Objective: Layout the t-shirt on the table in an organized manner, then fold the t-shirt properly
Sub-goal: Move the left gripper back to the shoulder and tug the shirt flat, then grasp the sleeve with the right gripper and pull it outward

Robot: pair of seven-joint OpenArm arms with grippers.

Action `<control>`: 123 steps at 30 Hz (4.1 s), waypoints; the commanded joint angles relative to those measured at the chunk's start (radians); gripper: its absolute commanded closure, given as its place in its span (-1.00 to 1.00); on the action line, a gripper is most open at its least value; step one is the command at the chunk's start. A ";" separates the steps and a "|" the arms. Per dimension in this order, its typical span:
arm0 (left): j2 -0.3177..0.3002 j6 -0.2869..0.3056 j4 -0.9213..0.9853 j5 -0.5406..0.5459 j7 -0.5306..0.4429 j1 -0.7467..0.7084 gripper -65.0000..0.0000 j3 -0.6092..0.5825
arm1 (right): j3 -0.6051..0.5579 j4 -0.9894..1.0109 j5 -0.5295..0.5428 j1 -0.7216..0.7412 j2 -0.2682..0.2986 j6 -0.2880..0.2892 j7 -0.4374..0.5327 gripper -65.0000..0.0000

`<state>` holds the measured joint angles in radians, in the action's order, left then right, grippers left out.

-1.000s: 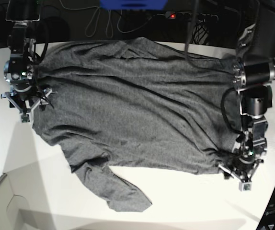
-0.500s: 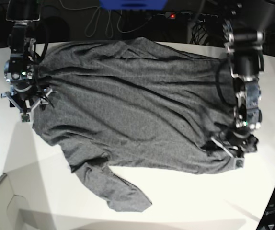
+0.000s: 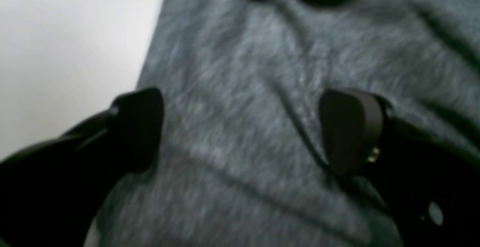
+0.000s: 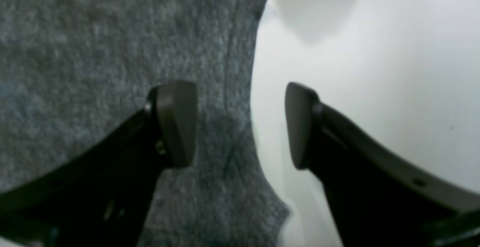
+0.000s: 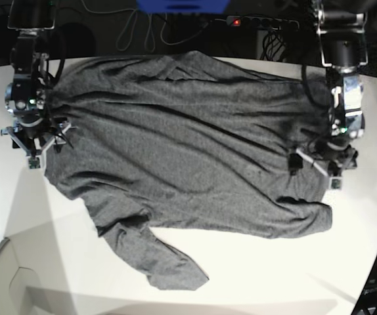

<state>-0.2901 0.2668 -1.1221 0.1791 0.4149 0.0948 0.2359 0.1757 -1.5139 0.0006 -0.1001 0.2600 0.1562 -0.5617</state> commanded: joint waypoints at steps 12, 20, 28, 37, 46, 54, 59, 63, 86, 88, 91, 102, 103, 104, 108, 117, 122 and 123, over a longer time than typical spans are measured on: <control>-0.007 0.001 -0.237 -0.022 0.177 -0.129 -1.00 0.277 | 0.002 -0.018 -0.001 0.021 0.011 -0.007 0.021 -0.15; 0.021 0.001 -0.316 -0.022 0.181 -0.103 -1.00 0.288 | -0.003 -0.099 -0.001 0.033 0.009 -0.007 0.013 -0.16; 0.062 0.001 -0.385 -0.022 0.183 -0.030 -1.00 0.280 | -0.150 -0.073 0.000 0.193 0.006 -0.005 -0.030 -0.15; 0.096 0.001 -0.376 -0.028 0.183 0.026 -1.00 0.279 | -0.224 0.183 0.000 0.437 -0.086 0.173 -0.047 0.58; 0.087 0.001 -0.376 -0.030 0.184 0.004 -1.00 0.288 | -0.224 0.525 0.000 0.583 -0.093 0.181 -0.016 1.00; 0.094 0.001 -0.376 -0.030 0.183 0.003 -1.00 0.282 | -0.221 0.726 0.000 0.581 -0.034 0.178 0.118 1.00; 0.096 0.001 -0.376 -0.023 0.180 0.012 -1.00 0.280 | -0.218 0.752 0.000 0.581 0.045 0.176 0.142 1.00; 0.110 0.001 -0.367 -0.023 0.183 0.027 -1.00 0.280 | -0.218 0.752 0.000 0.581 0.092 0.176 0.141 1.00; 0.147 0.001 -0.421 -0.022 0.183 -0.039 -1.00 0.290 | -0.305 0.431 -0.001 0.659 -0.069 0.178 0.121 0.05; 0.159 0.001 -0.461 -0.022 0.183 -0.076 -1.00 0.290 | -0.318 0.551 -0.001 0.718 -0.106 0.178 0.168 0.01; 0.176 0.001 -0.531 -0.022 0.183 -0.131 -1.00 0.310 | -0.327 0.728 -0.001 0.785 -0.120 0.176 0.279 0.01; 0.214 0.001 -0.688 -0.022 0.183 -0.309 -1.00 0.454 | -0.374 1.151 -0.001 0.899 -0.133 0.118 0.644 0.00; 0.214 0.001 -0.689 -0.022 0.183 -0.315 -1.00 0.464 | -0.374 1.165 -0.001 0.899 -0.133 0.092 0.647 0.00; 0.214 0.001 -0.689 -0.022 0.183 -0.323 -1.00 0.474 | -0.381 1.174 -0.001 0.899 -0.133 0.069 0.647 0.00; 0.216 0.001 -0.683 -0.022 0.183 -0.330 -1.00 0.495 | -0.468 1.183 -0.001 0.896 -0.143 0.047 0.647 0.01; 0.249 0.002 -0.712 -0.022 0.183 -0.320 -1.00 0.491 | -0.516 1.176 -0.001 0.883 -0.140 0.050 0.641 1.00; 0.249 0.002 -0.738 -0.020 0.184 -0.303 -1.00 0.449 | -0.509 1.122 0.005 0.880 -0.112 0.047 0.641 1.00; 0.249 0.002 -0.744 -0.020 0.184 -0.301 -1.00 0.446 | -0.509 1.088 0.005 0.865 -0.112 0.047 0.638 1.00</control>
<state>-0.0307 0.2745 -1.8408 0.1555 0.6258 -0.2123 0.6765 -0.3363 -0.4088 -0.0055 0.7246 0.1532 0.2081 0.0448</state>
